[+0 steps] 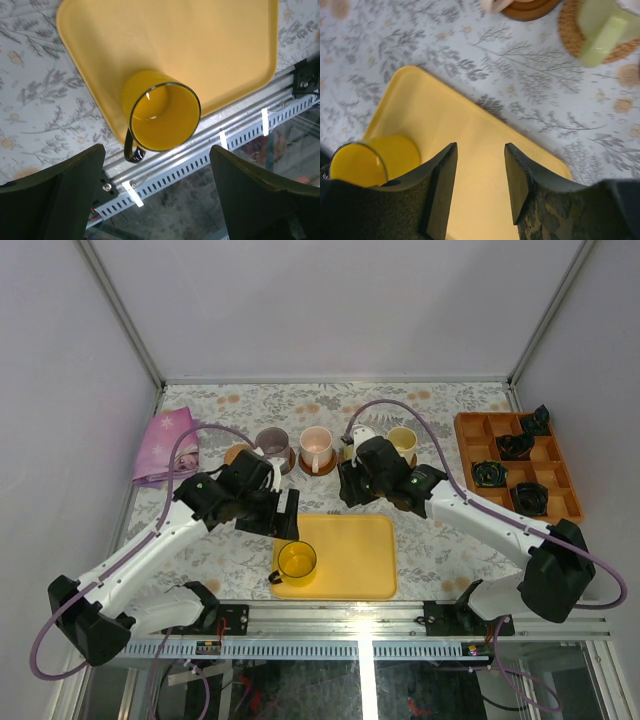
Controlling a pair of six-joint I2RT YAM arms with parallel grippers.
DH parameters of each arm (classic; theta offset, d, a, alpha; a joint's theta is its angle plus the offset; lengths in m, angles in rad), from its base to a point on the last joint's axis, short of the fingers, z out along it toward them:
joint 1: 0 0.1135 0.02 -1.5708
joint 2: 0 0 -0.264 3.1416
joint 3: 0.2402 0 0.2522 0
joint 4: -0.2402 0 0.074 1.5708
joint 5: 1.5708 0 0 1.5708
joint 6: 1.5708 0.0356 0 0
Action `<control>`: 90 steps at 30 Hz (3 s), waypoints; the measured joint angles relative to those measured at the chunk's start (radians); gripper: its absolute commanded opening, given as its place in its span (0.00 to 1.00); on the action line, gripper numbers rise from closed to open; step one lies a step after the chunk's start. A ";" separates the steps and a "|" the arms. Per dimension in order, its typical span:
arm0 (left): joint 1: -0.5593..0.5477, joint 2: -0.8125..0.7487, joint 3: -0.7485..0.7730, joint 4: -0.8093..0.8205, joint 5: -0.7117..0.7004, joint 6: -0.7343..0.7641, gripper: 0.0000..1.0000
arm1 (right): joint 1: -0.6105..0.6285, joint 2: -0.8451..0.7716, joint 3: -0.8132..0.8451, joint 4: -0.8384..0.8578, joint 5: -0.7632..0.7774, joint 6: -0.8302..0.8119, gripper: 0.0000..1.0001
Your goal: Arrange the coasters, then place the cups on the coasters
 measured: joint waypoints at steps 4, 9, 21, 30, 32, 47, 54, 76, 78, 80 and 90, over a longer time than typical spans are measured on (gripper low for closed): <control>-0.053 -0.031 -0.005 -0.054 0.012 -0.061 0.82 | 0.003 0.022 0.010 -0.002 -0.138 -0.026 0.57; -0.088 -0.085 -0.032 -0.117 0.012 -0.134 0.80 | 0.055 0.066 0.053 -0.023 -0.212 -0.071 0.59; -0.127 -0.140 -0.143 -0.179 -0.044 -0.272 0.80 | 0.191 0.183 0.145 -0.083 -0.307 -0.162 0.65; -0.169 -0.122 -0.158 -0.173 -0.075 -0.295 0.80 | 0.220 0.282 0.179 -0.120 -0.380 -0.208 0.64; -0.177 -0.113 -0.158 -0.170 -0.079 -0.296 0.80 | 0.220 0.301 0.179 -0.132 -0.389 -0.212 0.63; -0.201 -0.064 -0.171 -0.126 -0.091 -0.296 0.81 | 0.222 0.364 0.204 -0.206 -0.264 -0.227 0.39; -0.201 -0.031 -0.171 -0.066 -0.102 -0.274 0.81 | 0.222 0.365 0.214 -0.219 -0.127 -0.231 0.38; -0.207 0.075 -0.141 0.102 -0.185 -0.119 0.84 | 0.187 0.351 0.211 -0.258 0.080 -0.054 0.52; -0.208 0.090 -0.122 0.111 -0.188 -0.091 0.84 | 0.187 0.332 0.211 -0.263 0.088 -0.049 0.56; -0.209 0.106 -0.101 0.116 -0.187 -0.061 0.84 | 0.187 0.303 0.211 -0.269 0.094 -0.048 0.57; -0.219 0.148 -0.044 0.168 -0.204 0.087 0.82 | 0.174 0.189 0.237 -0.376 0.220 0.003 0.60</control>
